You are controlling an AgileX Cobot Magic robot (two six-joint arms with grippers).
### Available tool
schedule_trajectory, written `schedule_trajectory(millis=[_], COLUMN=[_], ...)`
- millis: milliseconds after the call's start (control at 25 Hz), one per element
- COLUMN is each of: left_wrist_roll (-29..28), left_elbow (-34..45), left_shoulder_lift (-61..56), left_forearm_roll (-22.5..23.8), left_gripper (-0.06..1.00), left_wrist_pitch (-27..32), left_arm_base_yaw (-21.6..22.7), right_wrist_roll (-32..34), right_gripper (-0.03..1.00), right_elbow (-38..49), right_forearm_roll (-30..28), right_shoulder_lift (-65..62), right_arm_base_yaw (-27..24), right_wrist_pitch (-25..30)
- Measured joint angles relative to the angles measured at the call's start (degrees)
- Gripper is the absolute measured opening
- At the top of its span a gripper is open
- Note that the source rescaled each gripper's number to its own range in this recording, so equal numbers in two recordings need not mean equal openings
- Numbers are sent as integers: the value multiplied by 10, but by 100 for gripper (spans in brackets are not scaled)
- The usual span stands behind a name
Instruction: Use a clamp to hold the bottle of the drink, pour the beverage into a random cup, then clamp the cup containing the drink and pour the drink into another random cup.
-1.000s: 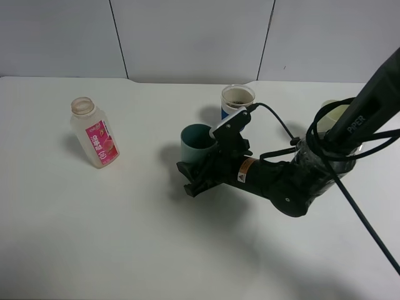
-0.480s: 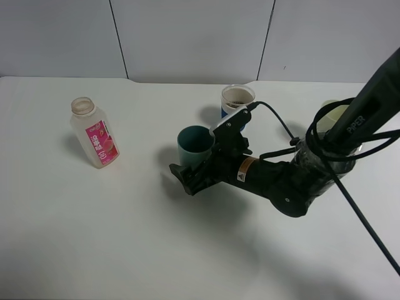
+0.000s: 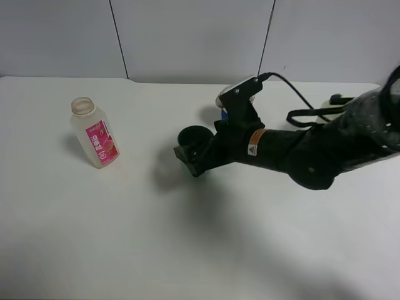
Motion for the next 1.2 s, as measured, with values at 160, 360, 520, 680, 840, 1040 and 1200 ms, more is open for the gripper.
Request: schedule_trajectory(millis=[160, 360, 520, 680, 840, 1040, 1200], left_wrist_roll=[0, 0, 0, 0, 0, 0, 0], left_elbow=[0, 0, 0, 0, 0, 0, 0], left_shoulder_lift=[0, 0, 0, 0, 0, 0, 0], left_forearm_roll=[0, 0, 0, 0, 0, 0, 0], left_gripper=[100, 100, 100, 100, 100, 100, 100], left_wrist_pitch=[0, 0, 0, 0, 0, 0, 0], left_arm_base_yaw=[0, 0, 0, 0, 0, 0, 0], right_wrist_roll=[10, -14, -26, -26, -26, -21, -16], right_gripper=[100, 100, 100, 100, 100, 100, 100], right_elbow=[1, -1, -1, -1, -1, -1, -1], right_forearm_roll=[8, 41, 51, 41, 37, 37, 37], right_shoulder_lift=[-97, -208, -283, -349, -406, -487, -566], right_arm_base_yaw=[1, 0, -33, -89, -163, -268, -350], right_wrist_pitch=[83, 155, 202, 240, 293, 401, 475])
